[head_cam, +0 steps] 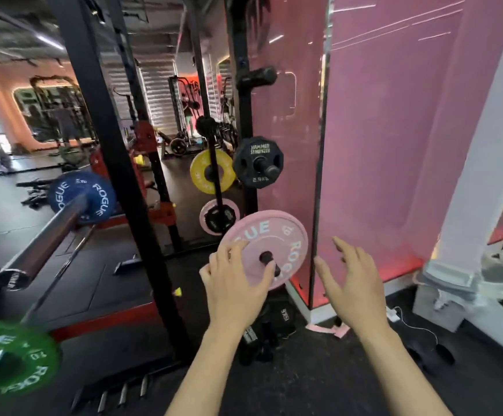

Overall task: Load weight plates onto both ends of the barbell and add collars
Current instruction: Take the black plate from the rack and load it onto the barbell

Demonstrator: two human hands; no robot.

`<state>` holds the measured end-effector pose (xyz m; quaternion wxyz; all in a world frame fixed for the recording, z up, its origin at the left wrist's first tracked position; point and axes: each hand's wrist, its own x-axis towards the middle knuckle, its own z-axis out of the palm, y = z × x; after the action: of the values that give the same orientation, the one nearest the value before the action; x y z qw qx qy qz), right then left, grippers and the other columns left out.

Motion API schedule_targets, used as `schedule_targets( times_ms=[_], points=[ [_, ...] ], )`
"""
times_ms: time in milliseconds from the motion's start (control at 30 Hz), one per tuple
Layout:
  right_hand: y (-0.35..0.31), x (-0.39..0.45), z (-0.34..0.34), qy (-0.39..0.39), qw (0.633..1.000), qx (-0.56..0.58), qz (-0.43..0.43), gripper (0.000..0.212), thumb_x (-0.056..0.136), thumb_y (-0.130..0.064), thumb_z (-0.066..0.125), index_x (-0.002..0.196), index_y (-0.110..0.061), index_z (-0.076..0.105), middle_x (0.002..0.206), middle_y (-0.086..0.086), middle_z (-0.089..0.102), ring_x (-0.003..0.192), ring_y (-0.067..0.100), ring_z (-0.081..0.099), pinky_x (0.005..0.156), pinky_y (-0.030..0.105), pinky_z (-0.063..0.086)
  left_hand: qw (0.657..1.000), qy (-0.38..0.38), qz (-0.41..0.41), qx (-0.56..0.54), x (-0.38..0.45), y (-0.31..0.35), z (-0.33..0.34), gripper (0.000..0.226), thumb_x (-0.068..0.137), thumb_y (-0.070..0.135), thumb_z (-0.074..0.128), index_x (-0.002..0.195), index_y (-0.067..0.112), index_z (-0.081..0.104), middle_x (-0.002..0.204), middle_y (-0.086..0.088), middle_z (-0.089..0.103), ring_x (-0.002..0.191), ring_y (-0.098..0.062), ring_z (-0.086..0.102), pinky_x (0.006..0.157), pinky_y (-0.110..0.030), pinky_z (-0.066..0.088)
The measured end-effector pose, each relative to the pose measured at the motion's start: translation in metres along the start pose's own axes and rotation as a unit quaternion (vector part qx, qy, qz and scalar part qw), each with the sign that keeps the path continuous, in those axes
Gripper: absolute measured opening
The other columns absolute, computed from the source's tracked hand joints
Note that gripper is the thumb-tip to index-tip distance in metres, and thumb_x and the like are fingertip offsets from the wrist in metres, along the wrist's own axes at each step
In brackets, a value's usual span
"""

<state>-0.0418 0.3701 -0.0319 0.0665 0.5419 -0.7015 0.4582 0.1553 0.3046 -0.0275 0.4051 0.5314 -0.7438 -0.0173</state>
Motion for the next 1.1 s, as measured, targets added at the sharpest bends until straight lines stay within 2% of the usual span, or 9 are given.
schedule_targets(
  times_ms=[167,400,600,800,933,1100],
  points=[
    [0.015,0.048,0.041,-0.011,1.000,0.021,-0.001,0.056,0.092,-0.052,0.053,0.138,-0.020,0.049,0.123,-0.001,0.057,0.111,0.021,0.053,0.092,0.040,0.046,1.000,0.020,-0.018,0.000,0.042,-0.026,0.038,0.067,0.082,0.073,0.039,0.133,0.031,0.048,0.127,0.009,0.048,0.119,-0.015,0.043,0.099,-0.037,0.029],
    [0.028,0.164,0.118,-0.027,0.999,0.027,-0.003,0.053,0.093,-0.045,0.059,0.139,-0.021,0.049,0.127,0.001,0.058,0.115,0.023,0.053,0.097,0.043,0.045,0.998,0.045,-0.033,-0.026,0.158,-0.054,0.090,0.065,0.082,0.070,0.040,0.133,0.030,0.048,0.130,0.010,0.048,0.121,-0.014,0.042,0.103,-0.038,0.027],
    [0.045,0.239,0.169,-0.019,0.999,0.030,0.010,0.053,0.094,-0.048,0.055,0.138,-0.018,0.050,0.128,0.004,0.058,0.119,0.024,0.050,0.100,0.043,0.043,0.997,0.063,-0.043,-0.018,0.247,-0.083,0.138,0.057,0.087,0.064,0.045,0.131,0.027,0.050,0.127,0.007,0.051,0.118,-0.018,0.044,0.101,-0.044,0.031],
    [0.082,0.296,0.207,-0.027,0.998,0.040,0.029,0.052,0.094,-0.047,0.054,0.138,-0.020,0.050,0.125,0.005,0.059,0.116,0.025,0.052,0.098,0.045,0.045,0.996,0.063,-0.062,-0.014,0.298,-0.095,0.190,0.049,0.091,0.052,0.056,0.132,0.024,0.051,0.126,0.003,0.054,0.118,-0.022,0.047,0.100,-0.048,0.032],
    [0.103,0.342,0.235,-0.022,0.997,0.072,0.009,0.050,0.094,-0.046,0.054,0.136,-0.019,0.051,0.124,0.003,0.060,0.113,0.023,0.056,0.095,0.047,0.047,0.993,0.084,-0.088,0.002,0.331,-0.097,0.218,0.049,0.093,0.052,0.049,0.132,0.023,0.050,0.126,0.000,0.055,0.117,-0.023,0.048,0.099,-0.049,0.032],
    [0.123,0.404,0.267,-0.033,0.996,0.077,-0.029,0.053,0.094,-0.048,0.052,0.136,-0.018,0.050,0.119,0.003,0.061,0.112,0.025,0.055,0.095,0.045,0.047,0.985,0.114,-0.128,0.015,0.374,-0.088,0.245,0.045,0.094,0.044,0.057,0.132,0.022,0.050,0.126,0.000,0.057,0.117,-0.024,0.048,0.099,-0.048,0.032]
  ],
)
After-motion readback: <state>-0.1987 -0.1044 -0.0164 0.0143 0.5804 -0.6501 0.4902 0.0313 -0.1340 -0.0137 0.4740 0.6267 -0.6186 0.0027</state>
